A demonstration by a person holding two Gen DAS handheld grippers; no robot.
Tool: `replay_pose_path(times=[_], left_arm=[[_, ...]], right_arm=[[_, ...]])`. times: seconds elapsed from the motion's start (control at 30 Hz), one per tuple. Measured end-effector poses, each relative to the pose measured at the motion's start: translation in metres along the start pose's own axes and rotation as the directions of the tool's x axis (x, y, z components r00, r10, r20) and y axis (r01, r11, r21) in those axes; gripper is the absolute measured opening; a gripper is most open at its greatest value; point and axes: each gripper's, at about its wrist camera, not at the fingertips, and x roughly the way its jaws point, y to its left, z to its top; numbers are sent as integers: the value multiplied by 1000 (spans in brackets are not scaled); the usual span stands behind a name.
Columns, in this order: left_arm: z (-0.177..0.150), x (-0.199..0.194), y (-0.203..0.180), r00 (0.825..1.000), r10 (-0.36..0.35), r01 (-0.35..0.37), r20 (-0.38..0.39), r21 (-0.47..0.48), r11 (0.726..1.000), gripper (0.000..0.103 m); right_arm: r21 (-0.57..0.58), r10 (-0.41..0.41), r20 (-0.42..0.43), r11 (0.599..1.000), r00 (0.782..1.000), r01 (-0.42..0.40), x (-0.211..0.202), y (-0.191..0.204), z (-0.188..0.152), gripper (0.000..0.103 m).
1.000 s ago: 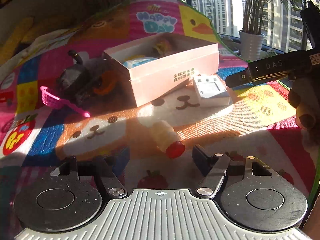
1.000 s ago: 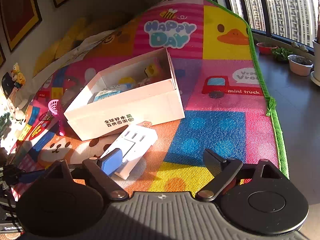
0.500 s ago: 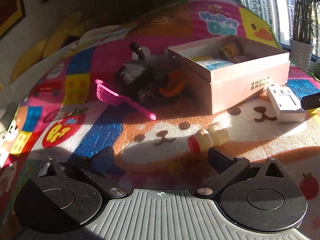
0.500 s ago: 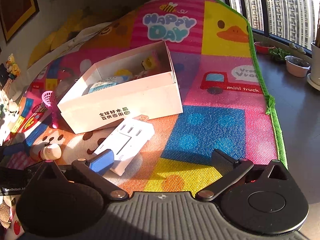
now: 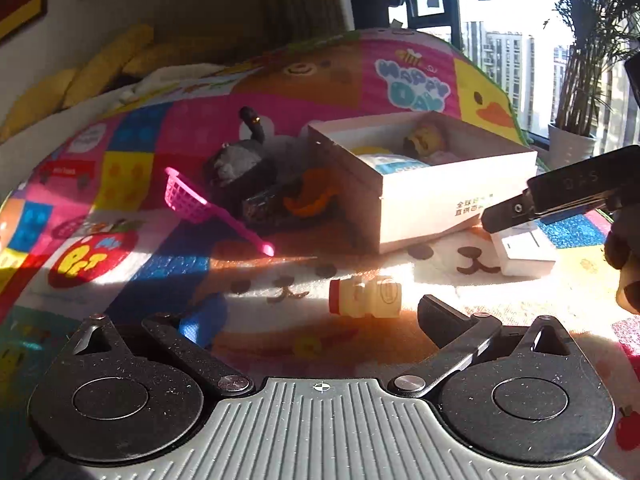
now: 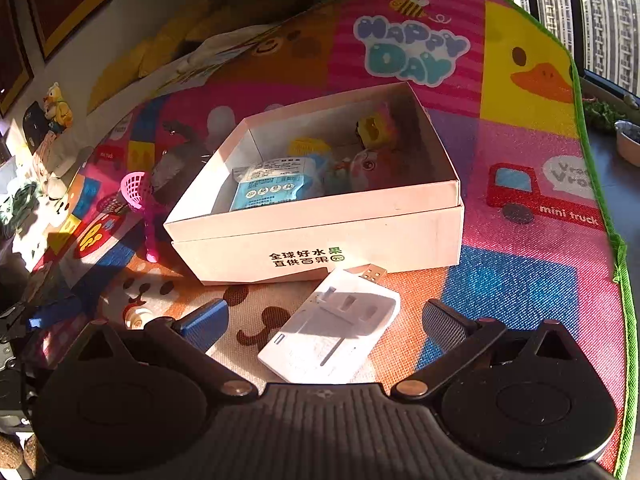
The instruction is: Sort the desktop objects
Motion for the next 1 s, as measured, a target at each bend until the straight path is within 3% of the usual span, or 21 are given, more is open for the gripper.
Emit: replay_pose_path(times=[0.03, 0.2, 0.3, 0.4, 0.53, 0.67, 0.8, 1.0], left_arm=[[0, -1, -2, 1000, 0, 0, 1, 8, 1000, 103], [-1, 6, 3, 999, 5, -6, -40, -30, 1000, 103], [-1, 9, 10, 998, -5, 1, -60, -74, 997, 103], [1, 11, 7, 998, 6, -11, -69, -73, 997, 103], [6, 13, -12, 999, 2, -2, -46, 8, 1000, 103], [11, 25, -29, 995, -47, 49, -86, 29, 998, 103], [15, 32, -30, 995, -52, 52, -80, 2, 999, 103], [13, 43, -17, 985, -63, 50, -159, -87, 995, 103]], right_arm=[[5, -12, -4, 1000, 1000, 12, 6, 0, 3, 100], [-41, -28, -25, 999, 999, 27, 17, 4, 4, 63], [-40, 0, -41, 999, 999, -2, 3, 2, -6, 58], [-40, 13, -36, 999, 999, -14, -16, -1, -23, 58], [-47, 22, -16, 999, 1000, -22, -41, -6, -44, 59], [-23, -20, 55, 1000, 998, 21, -54, -16, -52, 83], [-6, -52, 62, 999, 997, 52, -51, -24, -54, 84], [0, -38, 60, 999, 997, 39, -51, -24, -56, 92]])
